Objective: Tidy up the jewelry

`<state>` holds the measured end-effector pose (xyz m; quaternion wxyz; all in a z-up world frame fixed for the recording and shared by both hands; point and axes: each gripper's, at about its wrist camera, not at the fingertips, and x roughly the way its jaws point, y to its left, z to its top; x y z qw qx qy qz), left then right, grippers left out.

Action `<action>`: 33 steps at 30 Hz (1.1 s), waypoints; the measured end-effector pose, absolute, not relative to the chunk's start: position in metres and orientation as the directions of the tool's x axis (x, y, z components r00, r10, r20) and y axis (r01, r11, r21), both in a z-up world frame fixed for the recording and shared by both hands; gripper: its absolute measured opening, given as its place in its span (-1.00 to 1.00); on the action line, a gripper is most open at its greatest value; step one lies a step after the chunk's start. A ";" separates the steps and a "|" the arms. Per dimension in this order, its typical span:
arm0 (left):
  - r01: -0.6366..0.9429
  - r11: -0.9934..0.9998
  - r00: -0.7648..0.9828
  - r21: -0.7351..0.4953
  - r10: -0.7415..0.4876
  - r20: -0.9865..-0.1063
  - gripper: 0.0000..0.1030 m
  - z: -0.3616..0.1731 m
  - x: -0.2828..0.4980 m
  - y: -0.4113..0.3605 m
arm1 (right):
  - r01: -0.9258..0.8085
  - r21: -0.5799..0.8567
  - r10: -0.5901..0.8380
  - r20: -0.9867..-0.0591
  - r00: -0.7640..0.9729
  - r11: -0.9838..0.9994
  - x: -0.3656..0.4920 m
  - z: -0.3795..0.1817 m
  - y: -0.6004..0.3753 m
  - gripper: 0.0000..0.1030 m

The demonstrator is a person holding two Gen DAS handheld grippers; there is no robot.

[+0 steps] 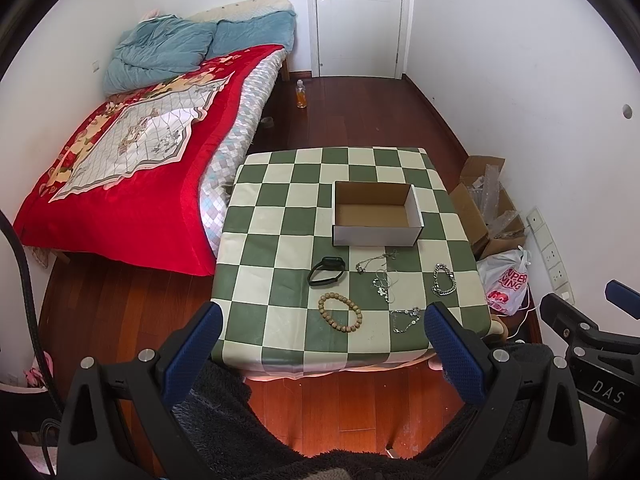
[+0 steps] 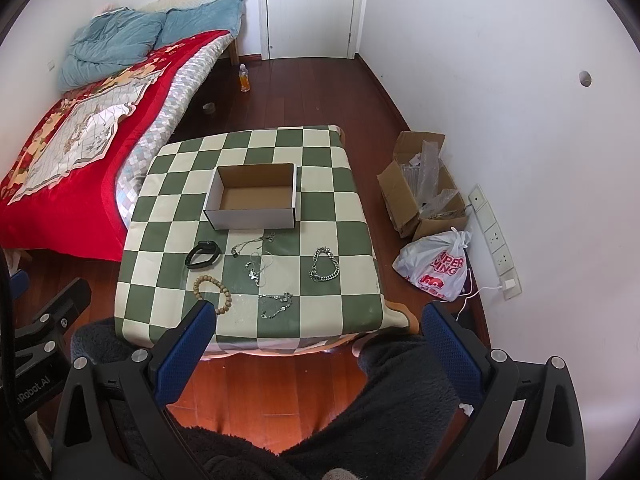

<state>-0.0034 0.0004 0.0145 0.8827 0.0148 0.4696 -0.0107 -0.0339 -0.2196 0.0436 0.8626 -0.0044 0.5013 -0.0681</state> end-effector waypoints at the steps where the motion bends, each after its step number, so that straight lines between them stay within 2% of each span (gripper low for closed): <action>1: 0.033 0.999 0.559 0.016 -0.005 -0.829 1.00 0.016 -0.003 0.000 | 0.114 -0.076 -0.122 -0.864 0.488 0.991 -0.034 0.044 -0.220 1.00; 33: 0.039 0.999 0.574 0.005 -0.018 -0.819 1.00 0.025 -0.003 -0.003 | 0.111 -0.076 -0.122 -0.858 0.499 0.991 -0.035 0.054 -0.223 1.00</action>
